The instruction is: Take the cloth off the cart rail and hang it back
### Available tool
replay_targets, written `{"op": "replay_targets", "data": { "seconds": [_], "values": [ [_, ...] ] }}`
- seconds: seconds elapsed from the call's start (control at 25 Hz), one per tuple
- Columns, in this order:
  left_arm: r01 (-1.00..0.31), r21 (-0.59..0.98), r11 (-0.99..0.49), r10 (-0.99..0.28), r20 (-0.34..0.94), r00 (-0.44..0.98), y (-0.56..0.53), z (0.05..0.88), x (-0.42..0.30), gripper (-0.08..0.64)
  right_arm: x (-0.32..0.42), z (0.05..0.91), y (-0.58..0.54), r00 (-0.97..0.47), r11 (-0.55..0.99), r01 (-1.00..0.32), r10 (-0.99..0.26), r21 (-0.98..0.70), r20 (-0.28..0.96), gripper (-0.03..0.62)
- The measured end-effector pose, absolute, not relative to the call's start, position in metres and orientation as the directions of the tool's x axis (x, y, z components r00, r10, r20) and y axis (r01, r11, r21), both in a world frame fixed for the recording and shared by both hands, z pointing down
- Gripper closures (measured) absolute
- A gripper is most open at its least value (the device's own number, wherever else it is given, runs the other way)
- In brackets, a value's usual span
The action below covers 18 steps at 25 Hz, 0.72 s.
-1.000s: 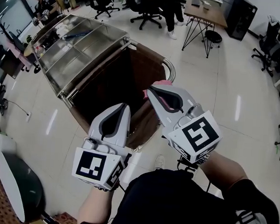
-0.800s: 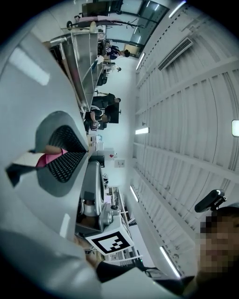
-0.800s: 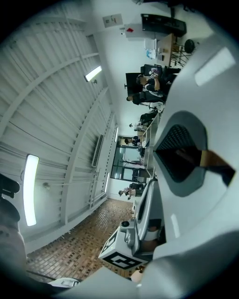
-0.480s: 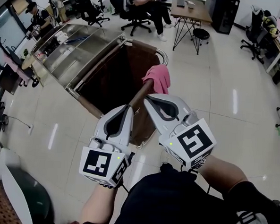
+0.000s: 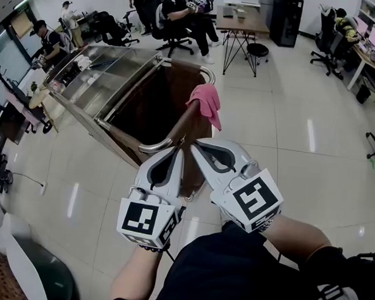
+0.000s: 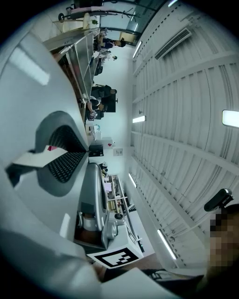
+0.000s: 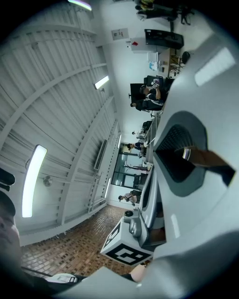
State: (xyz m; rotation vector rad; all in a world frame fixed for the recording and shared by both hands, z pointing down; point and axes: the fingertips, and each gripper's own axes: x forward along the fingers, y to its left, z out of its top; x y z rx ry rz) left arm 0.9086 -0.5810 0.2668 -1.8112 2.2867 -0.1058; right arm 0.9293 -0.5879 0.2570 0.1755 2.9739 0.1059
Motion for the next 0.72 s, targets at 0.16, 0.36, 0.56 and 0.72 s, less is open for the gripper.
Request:
{"op": "replay_targets", "data": {
  "seconds": [0.16,0.36,0.56,0.72],
  "values": [
    [-0.953,-0.200,0.229,-0.969,-0.139,-0.204,-0.573,0.253,0.927,0.558,0.946,0.243,-0.581,-0.978,0.990,0.098,0.115,0.101,-0.174,0.592],
    [-0.953,-0.190,0.235,-0.967,-0.144,-0.210,-0.578,0.254,0.939,0.558,0.960,0.244,-0.584,-0.983,0.993,0.104,0.110,0.052,-0.146,0.592],
    [-0.952,-0.178,0.251,-0.963,-0.145,-0.227,-0.588,0.261,0.945,0.558,0.965,0.247,-0.596,-0.975,0.986,0.122,0.140,0.111,-0.171,0.592],
    [-0.948,-0.166,0.272,-0.957,-0.145,-0.250,-0.599,0.269,0.939,0.558,0.962,0.256,-0.607,-0.977,0.985,0.137,0.152,0.100,-0.151,0.592]
  ]
}}
